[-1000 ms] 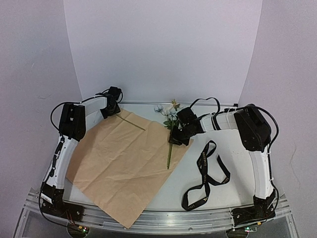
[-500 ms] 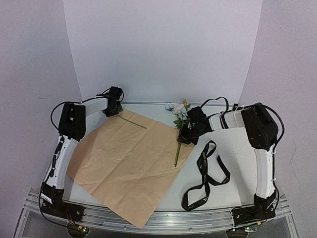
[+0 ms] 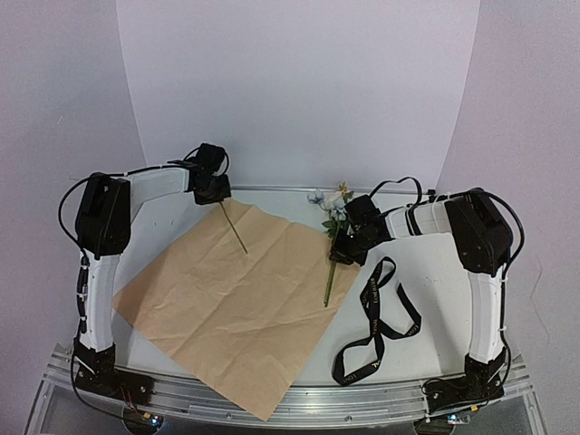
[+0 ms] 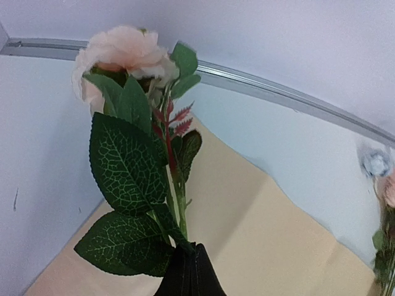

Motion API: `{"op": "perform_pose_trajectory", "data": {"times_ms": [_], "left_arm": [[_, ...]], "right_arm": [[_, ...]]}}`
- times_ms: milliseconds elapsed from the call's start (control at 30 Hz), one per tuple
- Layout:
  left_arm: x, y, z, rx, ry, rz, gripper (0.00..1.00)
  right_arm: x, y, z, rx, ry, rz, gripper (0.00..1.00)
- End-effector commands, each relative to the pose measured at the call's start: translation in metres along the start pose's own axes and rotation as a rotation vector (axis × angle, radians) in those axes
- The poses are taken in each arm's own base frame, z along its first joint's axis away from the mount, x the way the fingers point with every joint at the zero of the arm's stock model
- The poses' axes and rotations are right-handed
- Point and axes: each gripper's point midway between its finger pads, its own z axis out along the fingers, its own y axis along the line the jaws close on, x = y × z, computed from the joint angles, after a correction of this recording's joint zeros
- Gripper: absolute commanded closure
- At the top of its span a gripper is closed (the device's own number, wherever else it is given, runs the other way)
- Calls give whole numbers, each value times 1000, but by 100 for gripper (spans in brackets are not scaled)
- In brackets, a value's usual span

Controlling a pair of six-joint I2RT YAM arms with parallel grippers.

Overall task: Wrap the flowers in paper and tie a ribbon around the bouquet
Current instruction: Pick up the fake flower from the corner of the board, then place the fake flower on the flattened wrapping paper.

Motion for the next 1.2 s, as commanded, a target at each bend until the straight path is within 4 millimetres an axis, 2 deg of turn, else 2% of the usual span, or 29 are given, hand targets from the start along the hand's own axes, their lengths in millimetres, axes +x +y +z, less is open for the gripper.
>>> {"op": "perform_pose_trajectory", "data": {"times_ms": [0, 133, 267, 467, 567, 733, 867, 967, 1100, 1133, 1167], "left_arm": [[15, -53, -56, 165, -36, 136, 100], [54, -75, -72, 269, 35, 160, 100], [101, -88, -73, 314, 109, 223, 100], [150, -80, -56, 338, 224, 205, 100], [164, -77, -45, 332, 252, 232, 100], [161, -74, -34, 371, 246, 314, 100], [145, -83, -32, 493, 257, 346, 100], [132, -91, -38, 553, 247, 379, 100], [117, -96, -49, 559, 231, 372, 100], [113, -96, -53, 556, 224, 353, 94], [109, -96, -58, 554, 215, 335, 80]], "right_arm": [[8, -22, -5, 100, 31, 2, 100], [9, -31, -9, 145, 25, 6, 100], [11, -50, -16, 234, 3, 31, 100], [18, -82, -31, 351, -35, 54, 100], [21, -94, -42, 396, -57, 59, 100], [19, -110, -61, 474, -98, 57, 100], [13, -118, -61, 483, -79, 66, 100], [5, -113, -56, 440, -41, 51, 100], [-3, -94, -59, 375, -26, 1, 100], [-5, -88, -61, 357, -26, -6, 100], [-7, -84, -64, 346, -28, -16, 100]]}}
